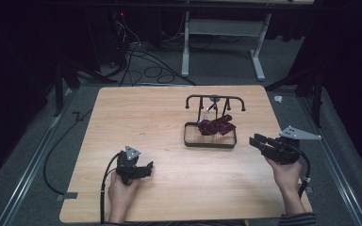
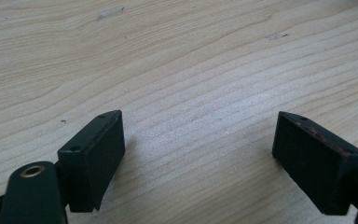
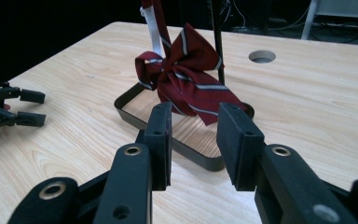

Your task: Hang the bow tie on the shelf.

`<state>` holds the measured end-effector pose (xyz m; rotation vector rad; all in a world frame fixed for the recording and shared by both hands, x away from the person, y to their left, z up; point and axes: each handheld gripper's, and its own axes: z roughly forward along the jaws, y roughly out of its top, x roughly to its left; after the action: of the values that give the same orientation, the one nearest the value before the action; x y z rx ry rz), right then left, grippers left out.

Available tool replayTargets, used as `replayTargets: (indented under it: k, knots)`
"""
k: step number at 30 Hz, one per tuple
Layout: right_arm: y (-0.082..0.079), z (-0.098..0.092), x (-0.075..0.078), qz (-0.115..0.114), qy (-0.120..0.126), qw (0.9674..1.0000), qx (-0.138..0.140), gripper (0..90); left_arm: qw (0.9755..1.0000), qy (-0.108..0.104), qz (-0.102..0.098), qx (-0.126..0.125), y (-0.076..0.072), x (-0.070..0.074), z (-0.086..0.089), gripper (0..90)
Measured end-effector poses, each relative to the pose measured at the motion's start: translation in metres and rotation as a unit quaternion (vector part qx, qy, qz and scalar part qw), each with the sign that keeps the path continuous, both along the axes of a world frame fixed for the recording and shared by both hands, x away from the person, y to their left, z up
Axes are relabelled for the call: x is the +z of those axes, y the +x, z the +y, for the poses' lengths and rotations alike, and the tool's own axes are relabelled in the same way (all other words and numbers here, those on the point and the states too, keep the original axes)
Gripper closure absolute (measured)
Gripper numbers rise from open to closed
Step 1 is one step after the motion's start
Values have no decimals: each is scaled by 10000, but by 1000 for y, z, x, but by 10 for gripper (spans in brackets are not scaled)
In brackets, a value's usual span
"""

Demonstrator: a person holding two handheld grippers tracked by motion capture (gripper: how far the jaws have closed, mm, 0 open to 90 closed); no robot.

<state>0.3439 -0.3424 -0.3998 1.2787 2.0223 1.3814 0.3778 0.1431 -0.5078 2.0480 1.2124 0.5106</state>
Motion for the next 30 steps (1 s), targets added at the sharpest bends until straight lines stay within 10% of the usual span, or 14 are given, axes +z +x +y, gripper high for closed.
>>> replayTargets:
  k: [30]
  knots:
    - [-1,-5,-48,461,-144,9984,-288,679,10000,0,0,-1,0,0,0,172]
